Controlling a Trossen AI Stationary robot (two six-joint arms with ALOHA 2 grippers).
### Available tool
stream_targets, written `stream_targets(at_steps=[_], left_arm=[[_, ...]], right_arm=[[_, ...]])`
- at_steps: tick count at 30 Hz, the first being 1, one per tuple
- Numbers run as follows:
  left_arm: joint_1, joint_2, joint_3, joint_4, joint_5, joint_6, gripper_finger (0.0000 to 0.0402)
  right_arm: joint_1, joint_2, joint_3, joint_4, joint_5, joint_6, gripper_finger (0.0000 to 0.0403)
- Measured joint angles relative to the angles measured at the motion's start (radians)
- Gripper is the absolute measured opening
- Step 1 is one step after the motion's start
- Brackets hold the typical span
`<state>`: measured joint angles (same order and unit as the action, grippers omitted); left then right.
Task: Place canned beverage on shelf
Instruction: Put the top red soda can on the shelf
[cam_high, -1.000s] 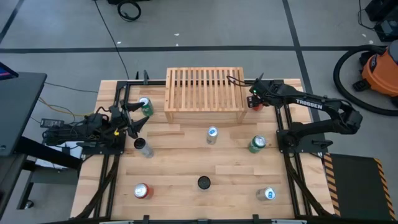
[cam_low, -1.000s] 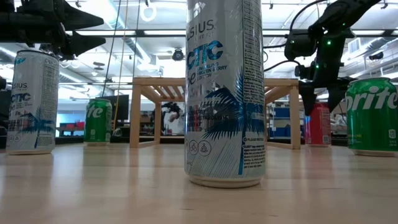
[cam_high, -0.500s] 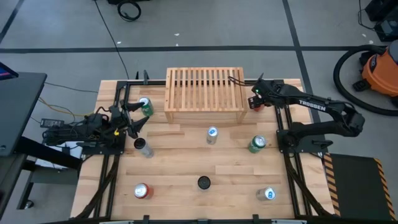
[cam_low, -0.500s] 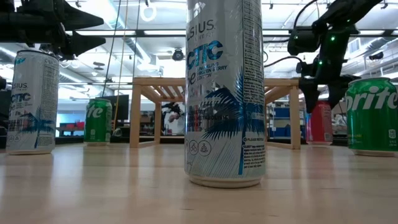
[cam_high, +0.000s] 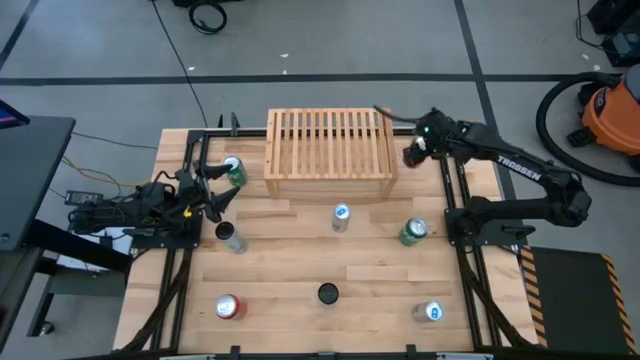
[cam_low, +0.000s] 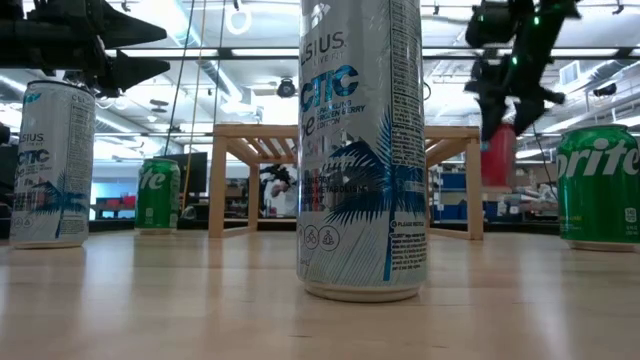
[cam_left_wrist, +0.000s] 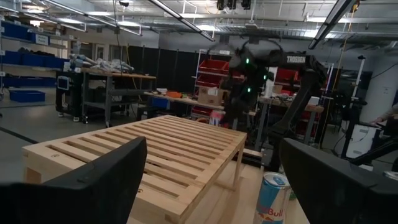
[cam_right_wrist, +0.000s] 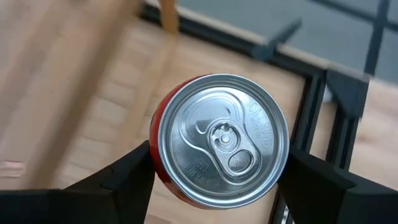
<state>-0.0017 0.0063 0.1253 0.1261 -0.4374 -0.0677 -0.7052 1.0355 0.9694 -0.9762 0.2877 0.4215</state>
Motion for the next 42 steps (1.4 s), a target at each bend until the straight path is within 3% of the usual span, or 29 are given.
stream_targets(at_steps=[9, 19, 36, 42], left_arm=[[0.0, 0.0, 0.0, -0.001, 0.0, 0.001, 0.0369], [0.0, 0.0, 0.0, -0.001, 0.0, 0.001, 0.0369], [0.0, 0.0, 0.0, -0.033, 0.0, -0.006, 0.0369], [0.0, 0.0, 0.0, -0.05, 0.001, -0.052, 0.0369]], right_arm=[[0.0, 0.0, 0.234, -0.084, -0.003, -0.135, 0.0295], [0.0, 0.031, 0.36, -0.075, -0.007, -0.247, 0.0296], [0.0, 0.265, 0.613, -0.074, -0.266, -0.605, 0.0298], [0.0, 0.33, 0.628, -0.075, -0.282, -0.749, 0.0298]])
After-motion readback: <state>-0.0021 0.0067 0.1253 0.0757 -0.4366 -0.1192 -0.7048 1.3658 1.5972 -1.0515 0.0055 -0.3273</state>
